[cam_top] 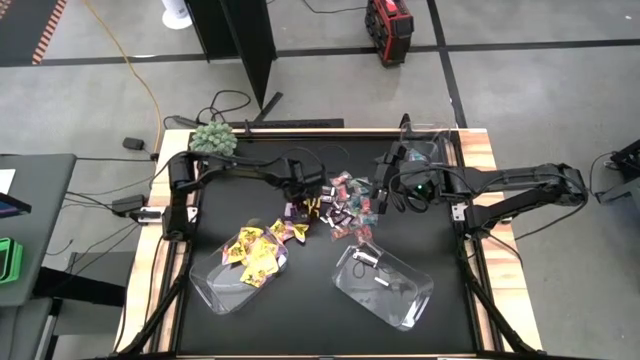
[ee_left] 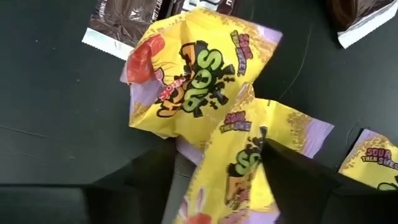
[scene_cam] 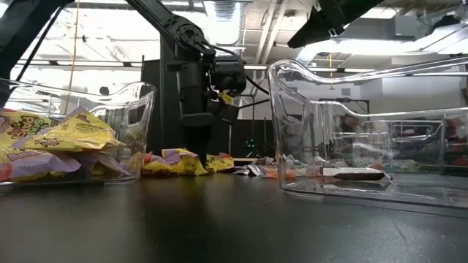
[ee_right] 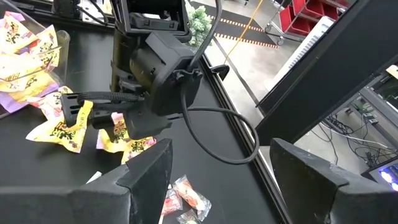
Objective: Sort candy
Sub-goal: Put the yellow candy in the bottom left transparent container
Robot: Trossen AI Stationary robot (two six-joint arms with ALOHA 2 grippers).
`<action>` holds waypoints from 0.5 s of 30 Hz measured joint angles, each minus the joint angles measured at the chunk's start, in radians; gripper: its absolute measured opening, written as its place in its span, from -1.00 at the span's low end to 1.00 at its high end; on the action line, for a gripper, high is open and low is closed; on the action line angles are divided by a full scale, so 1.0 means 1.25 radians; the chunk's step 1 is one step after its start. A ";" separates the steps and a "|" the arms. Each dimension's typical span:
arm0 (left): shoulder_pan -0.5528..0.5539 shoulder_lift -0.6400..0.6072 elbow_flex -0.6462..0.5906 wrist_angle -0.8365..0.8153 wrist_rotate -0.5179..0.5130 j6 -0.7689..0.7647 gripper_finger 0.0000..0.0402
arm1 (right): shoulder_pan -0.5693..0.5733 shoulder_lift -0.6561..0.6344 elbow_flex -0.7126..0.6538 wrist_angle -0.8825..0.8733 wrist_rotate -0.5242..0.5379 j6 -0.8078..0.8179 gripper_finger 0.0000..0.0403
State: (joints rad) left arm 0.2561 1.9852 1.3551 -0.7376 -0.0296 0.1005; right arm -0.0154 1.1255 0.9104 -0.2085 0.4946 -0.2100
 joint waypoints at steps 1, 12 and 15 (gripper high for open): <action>-0.001 -0.006 -0.001 -0.009 -0.001 0.000 -0.02 | 0.000 0.000 0.000 0.000 0.000 0.000 0.42; -0.006 -0.139 -0.004 -0.066 -0.024 -0.006 -0.91 | 0.000 0.000 0.000 0.000 0.000 0.000 0.42; -0.017 -0.220 -0.003 -0.073 -0.033 -0.006 -0.92 | 0.000 0.000 0.000 0.000 0.000 0.002 0.42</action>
State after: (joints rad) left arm 0.2347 1.7106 1.3510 -0.8293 -0.0704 0.0925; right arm -0.0154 1.1255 0.9104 -0.2085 0.4946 -0.2077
